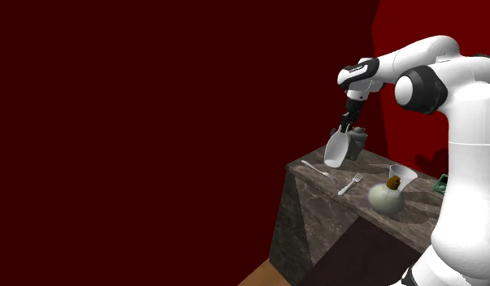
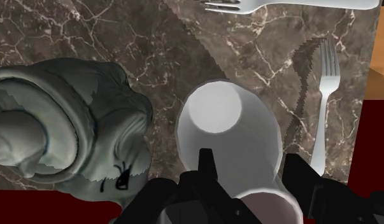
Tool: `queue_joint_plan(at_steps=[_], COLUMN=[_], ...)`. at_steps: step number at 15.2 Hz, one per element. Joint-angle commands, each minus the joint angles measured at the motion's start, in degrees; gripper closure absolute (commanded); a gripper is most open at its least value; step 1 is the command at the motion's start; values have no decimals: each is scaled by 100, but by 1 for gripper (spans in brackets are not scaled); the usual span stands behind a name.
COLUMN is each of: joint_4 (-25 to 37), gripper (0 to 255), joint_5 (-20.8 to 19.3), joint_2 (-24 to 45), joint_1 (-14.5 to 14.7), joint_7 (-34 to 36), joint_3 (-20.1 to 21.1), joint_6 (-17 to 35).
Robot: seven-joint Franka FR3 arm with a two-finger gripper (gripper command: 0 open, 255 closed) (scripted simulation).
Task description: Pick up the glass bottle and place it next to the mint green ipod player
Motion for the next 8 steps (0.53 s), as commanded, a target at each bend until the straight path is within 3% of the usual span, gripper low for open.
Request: queue_joint_plan(at_steps=[1, 8], joint_4=[1, 54], gripper=[255, 255], joint_5=[0, -12], joint_2=[-1, -19], joint_1=[0, -1], joint_7=[0, 8], joint_3=[0, -7], joint_6=[0, -67])
